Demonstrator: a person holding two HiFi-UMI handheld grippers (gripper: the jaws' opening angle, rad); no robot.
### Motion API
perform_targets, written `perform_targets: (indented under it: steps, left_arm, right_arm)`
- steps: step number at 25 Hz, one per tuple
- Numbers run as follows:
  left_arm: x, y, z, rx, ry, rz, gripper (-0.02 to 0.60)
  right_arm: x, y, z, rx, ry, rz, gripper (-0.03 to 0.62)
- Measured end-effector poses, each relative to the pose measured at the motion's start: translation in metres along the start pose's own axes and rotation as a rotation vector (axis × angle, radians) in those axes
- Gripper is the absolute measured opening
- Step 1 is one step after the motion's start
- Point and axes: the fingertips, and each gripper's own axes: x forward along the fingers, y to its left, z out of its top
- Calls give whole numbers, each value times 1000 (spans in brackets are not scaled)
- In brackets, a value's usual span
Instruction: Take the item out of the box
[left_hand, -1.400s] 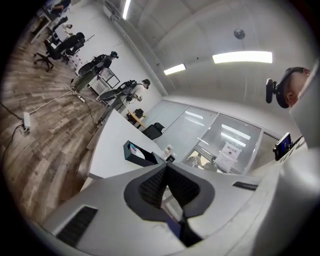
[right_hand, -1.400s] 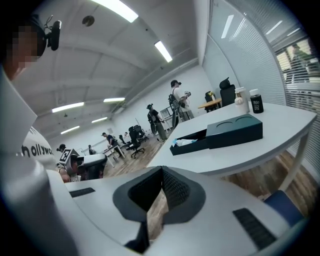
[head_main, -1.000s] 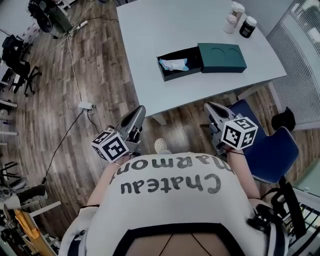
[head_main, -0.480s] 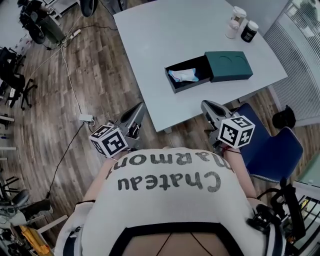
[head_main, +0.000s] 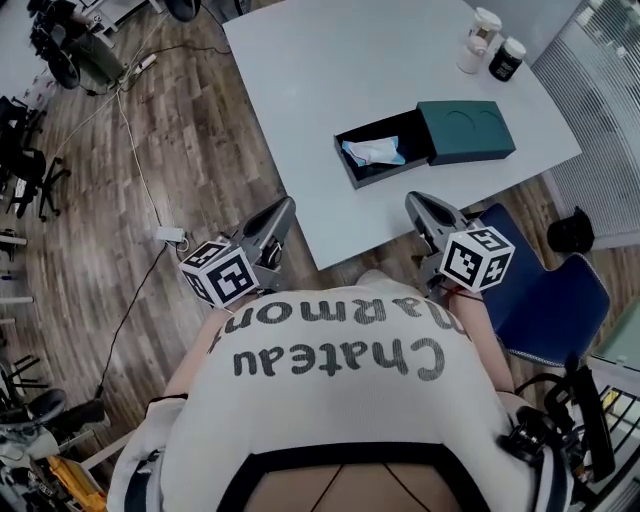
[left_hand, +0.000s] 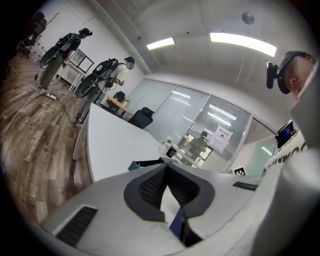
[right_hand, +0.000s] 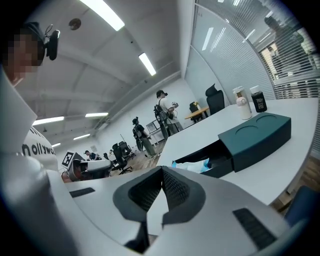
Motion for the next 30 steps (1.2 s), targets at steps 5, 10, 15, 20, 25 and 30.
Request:
perform_targets:
  steps: [5,10,15,20,25,30]
  left_arm:
    - [-4,4,-8,-21,3,18,-11]
    - [28,19,-5,-43,-23,115,-11]
    - [55,26,-4,-69,-58,193,-11]
    - [60,31,-12,-116,-118,327,-11]
    - [52,41,-34,-165,-178,482,-11]
    - [41,40,-57,-174,-168,586,-11]
  right_arm:
    - [4,0,1,-78,43,-36,-2]
    - [38,-48,26,-71,124,34,-2]
    - [63,-89,62,-147,161,92,-2]
    - [96,-117,69,-201,268,186,-2]
    - [130,-123,56,-256,378,303,-2]
    - [149,-98,46,-383,474,411,-2]
